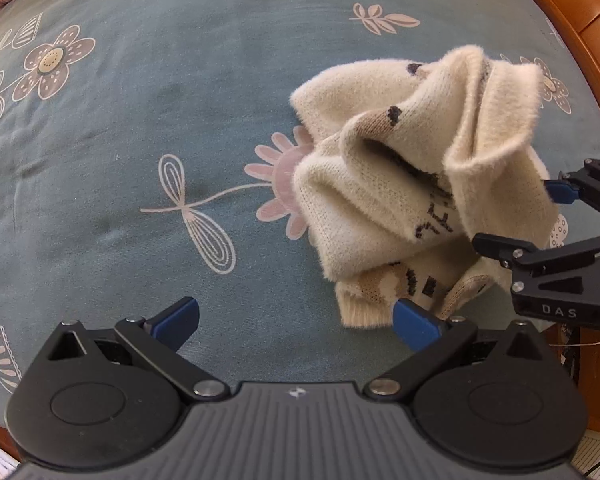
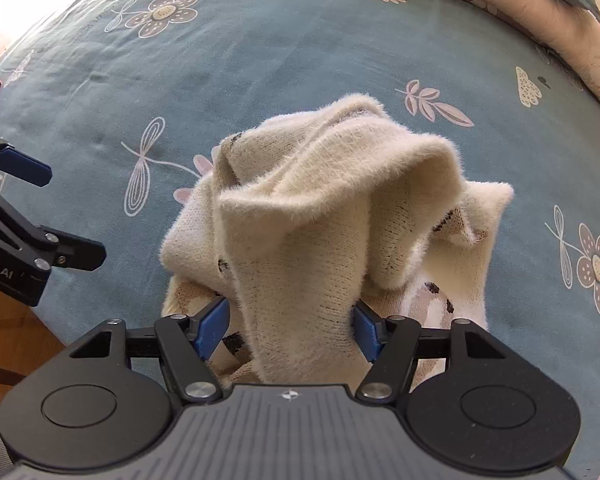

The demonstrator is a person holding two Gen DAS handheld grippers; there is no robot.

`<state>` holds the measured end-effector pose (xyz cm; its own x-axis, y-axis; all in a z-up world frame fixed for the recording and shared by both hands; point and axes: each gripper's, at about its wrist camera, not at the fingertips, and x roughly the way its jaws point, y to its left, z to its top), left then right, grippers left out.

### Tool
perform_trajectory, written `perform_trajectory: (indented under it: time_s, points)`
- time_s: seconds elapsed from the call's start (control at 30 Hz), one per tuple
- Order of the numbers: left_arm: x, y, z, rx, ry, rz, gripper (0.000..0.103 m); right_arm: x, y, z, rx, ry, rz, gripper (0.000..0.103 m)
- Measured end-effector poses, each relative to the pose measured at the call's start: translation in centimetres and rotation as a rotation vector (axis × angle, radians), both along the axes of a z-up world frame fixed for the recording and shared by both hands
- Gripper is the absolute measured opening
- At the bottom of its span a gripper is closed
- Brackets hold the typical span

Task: Fold clothes
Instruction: 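Lift the sweater with the right gripper while the left gripper approaches it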

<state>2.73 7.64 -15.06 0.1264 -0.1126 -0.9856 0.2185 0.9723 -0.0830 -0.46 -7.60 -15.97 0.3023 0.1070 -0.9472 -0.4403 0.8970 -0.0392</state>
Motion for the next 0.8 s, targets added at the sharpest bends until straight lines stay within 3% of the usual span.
perform_trajectory:
  time_s: [0.13,0.23,0.27,0.33,0.43,0.67,0.8]
  points:
    - [-0.7,0.6,-0.4,0.01,0.019,-0.027,0.102,0.3,2.0,-2.7,-0.115,-0.05,0.002,0.071]
    - [-0.7,0.7,-0.3,0.004,0.023,-0.039,0.102,0.4,2.4,-2.8,-0.145,-0.043,-0.025,0.068]
    - [-0.6,0.7,-0.2,0.001,0.023,-0.043,0.102,0.5,2.4,-2.6,-0.148,-0.035,-0.039,0.064]
    - [-0.3,0.5,-0.1,-0.004,0.023,-0.055,0.102,0.5,1.6,-1.8,-0.132,-0.014,-0.062,0.04]
    - [0.5,-0.1,0.4,-0.008,0.002,-0.098,0.102,0.4,0.2,-0.6,-0.113,0.031,-0.069,0.032]
    - [4.1,-0.6,2.1,-0.015,-0.068,-0.205,0.102,-1.2,-1.8,0.7,-0.075,0.133,-0.108,0.032]
    - [6.7,-1.9,3.5,-0.001,-0.138,-0.337,0.102,-2.3,-3.0,0.7,-0.062,0.171,-0.139,0.032]
